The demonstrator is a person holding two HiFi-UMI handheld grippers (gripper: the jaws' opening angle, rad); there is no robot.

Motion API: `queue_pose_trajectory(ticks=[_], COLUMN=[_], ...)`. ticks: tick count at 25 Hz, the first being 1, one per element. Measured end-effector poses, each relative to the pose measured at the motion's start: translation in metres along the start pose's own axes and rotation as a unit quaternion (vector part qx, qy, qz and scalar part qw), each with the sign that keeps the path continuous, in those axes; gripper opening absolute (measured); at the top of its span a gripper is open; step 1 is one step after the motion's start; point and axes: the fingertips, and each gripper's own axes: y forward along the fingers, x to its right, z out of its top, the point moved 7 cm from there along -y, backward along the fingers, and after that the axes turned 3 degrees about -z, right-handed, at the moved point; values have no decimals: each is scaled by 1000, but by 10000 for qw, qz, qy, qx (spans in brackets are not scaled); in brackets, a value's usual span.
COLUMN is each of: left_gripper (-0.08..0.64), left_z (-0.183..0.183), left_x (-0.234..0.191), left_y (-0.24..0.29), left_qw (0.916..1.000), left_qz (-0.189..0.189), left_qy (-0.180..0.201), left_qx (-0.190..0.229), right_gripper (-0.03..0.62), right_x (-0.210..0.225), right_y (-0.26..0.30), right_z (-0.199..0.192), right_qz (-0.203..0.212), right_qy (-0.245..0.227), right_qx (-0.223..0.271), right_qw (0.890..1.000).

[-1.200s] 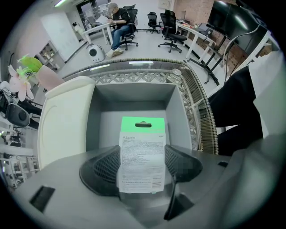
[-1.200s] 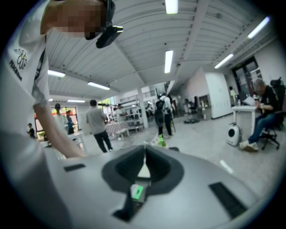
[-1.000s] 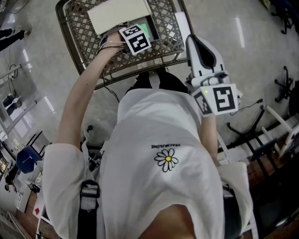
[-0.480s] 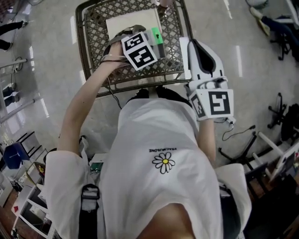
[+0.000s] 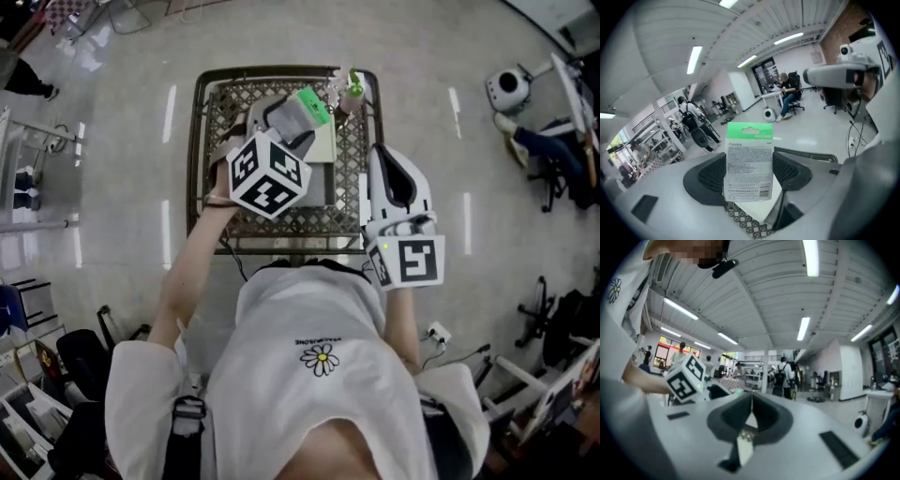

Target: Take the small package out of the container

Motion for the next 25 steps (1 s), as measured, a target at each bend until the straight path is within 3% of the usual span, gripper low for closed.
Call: queue_pose_trajectory(ticks=[3,7,9,12,15,20,25], left_gripper=[327,327,327,327,327,327,327], left_z=[16,16,10,-5,-27,-57,-67], left_x=[-16,-25,-27,-26,-23,-17,-22], left_y=[-31,-69,-87,-112,-134,-152,-158], left_qw=[9938,9704,9542,9220,8961,8768,8665], left_qz=[548,1129,1415,1819,2231,2489,2724], left_qy=[-796,-1678,-2024,-2525,-2777,-3125,-3208], left_qx=[556,1321,1686,2303,2648,2675,2683], right_gripper=[32,32,32,32,32,32,32], right_x=[2,-6,-11,-16,-23,-35,-37], right_y=[0,6,10,12,16,22,29], right_z=[6,10,13,21,26,22,17], right_qz=[-71,-3,79,106,46,191,268], right_qy=[-142,-110,-104,-63,83,208,277], right_qx=[-103,-40,85,356,513,519,430], right_qw=[9998,9999,9999,9993,9986,9983,9983])
